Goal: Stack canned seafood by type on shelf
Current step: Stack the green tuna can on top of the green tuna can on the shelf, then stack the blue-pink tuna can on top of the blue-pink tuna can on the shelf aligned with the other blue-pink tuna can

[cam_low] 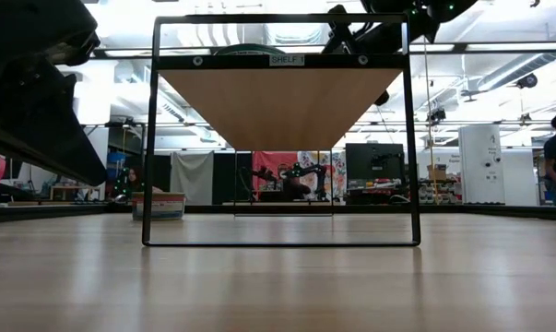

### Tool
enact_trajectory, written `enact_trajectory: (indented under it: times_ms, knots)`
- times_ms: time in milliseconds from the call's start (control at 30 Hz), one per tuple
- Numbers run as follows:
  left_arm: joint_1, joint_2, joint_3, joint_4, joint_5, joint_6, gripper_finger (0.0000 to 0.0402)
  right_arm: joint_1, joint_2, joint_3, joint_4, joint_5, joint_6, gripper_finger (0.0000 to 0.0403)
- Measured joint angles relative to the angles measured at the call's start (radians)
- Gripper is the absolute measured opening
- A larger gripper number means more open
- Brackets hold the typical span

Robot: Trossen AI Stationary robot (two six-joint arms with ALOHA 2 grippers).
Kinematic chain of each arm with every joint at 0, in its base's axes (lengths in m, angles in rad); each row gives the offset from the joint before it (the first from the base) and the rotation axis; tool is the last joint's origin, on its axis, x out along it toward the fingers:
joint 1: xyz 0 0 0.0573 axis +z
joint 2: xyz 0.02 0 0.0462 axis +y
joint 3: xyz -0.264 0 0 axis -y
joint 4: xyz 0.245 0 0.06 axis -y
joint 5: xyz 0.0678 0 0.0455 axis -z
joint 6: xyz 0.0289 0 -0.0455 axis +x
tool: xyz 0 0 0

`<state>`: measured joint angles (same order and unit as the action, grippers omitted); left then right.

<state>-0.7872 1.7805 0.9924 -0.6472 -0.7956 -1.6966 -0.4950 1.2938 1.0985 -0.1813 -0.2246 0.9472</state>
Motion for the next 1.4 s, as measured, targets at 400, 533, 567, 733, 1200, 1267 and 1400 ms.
enact_trajectory:
  times_ms: [400,533,567,733,1200,1267,1400]
  knots:
    - [0.003,0.000,0.000,0.012,-0.001,0.000,0.0000,0.016,0.000,0.002,-0.002,0.013,-0.016,0.0294]
    - [0.005,0.000,0.000,0.019,-0.003,0.000,0.0000,0.017,0.017,0.003,0.008,0.006,-0.011,0.0293]
    - [0.005,0.000,0.000,0.019,-0.003,0.000,0.0000,0.016,0.020,0.003,-0.003,-0.004,-0.012,0.0294]
    - [0.005,0.000,0.000,0.030,-0.001,0.000,0.0000,0.019,0.031,0.007,-0.001,-0.019,-0.007,0.0297]
    - [0.005,-0.049,0.044,-0.024,0.166,0.056,0.0000,0.017,-0.061,0.008,-0.136,-0.066,-0.047,0.0276]
    - [0.005,-0.073,0.059,-0.057,0.200,0.115,0.0000,0.017,-0.076,0.008,-0.145,-0.080,-0.048,0.0271]
    - [0.005,-0.134,0.072,-0.058,0.250,0.275,0.0000,0.023,-0.113,0.008,-0.147,-0.090,-0.042,0.0257]
